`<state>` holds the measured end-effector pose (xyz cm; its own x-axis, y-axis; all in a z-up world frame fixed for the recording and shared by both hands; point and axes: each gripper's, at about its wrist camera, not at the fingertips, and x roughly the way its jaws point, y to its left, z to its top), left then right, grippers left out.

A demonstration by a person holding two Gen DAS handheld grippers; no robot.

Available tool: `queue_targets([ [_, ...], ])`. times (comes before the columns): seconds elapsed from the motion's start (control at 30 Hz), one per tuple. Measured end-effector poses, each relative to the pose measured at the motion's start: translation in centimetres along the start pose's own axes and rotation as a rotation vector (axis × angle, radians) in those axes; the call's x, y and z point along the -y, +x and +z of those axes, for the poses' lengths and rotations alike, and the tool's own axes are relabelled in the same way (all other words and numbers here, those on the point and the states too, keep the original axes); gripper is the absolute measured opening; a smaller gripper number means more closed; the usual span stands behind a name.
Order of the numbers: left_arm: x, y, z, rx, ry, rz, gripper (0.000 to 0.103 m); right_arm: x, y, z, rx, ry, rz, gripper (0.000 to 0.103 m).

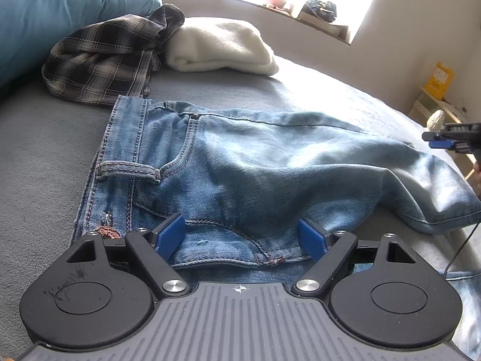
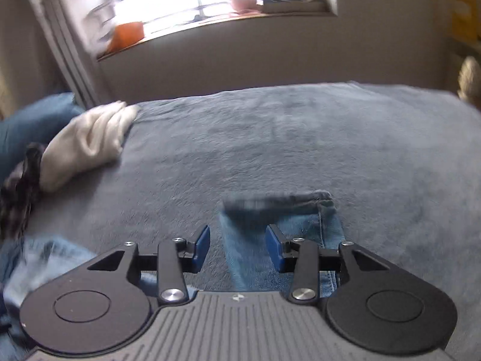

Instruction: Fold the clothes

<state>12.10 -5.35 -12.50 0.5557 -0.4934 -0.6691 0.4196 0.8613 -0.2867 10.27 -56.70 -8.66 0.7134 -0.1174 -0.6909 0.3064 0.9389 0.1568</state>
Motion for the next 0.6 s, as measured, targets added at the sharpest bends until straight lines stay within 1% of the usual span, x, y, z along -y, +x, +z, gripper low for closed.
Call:
queue_targets([
  [0.03,0.0,0.0,0.0,0.0,0.001,0.0,0.083,0.0,-0.7,-0.2,0.029,0.016,-0.007,0.046],
  [0.07,0.0,0.0,0.0,0.0,0.002,0.001,0.083,0.8,-1.1,-0.3,0.057,0.061,-0.016,0.047],
  [0.27,0.0,0.0,0.0,0.0,0.006,0.001,0.083,7.3,-0.1,-0.6,-0.011,0.317,-0.156,0.048],
  [0.33,0.0,0.0,0.0,0.0,0.006,0.001,0.083,9.4,1.3,-0.8,-0.063,0.416,-0.132,0.05],
  [0.4,0.0,0.0,0.0,0.0,0.007,0.001,0.083,10.4,2.8,-1.0,-0.092,0.467,-0.124,0.053],
  [0.5,-0.1,0.0,-0.1,0.003,0.008,0.0,0.083,11.2,5.0,-0.9,-0.143,0.517,-0.104,0.064],
  [0.57,0.0,0.1,-0.1,0.005,0.008,0.001,0.083,10.5,5.6,-0.5,-0.126,0.484,-0.116,0.064],
  [0.6,0.0,0.1,-0.1,0.005,0.009,0.002,0.083,10.1,5.8,-0.3,-0.123,0.455,-0.112,0.061],
])
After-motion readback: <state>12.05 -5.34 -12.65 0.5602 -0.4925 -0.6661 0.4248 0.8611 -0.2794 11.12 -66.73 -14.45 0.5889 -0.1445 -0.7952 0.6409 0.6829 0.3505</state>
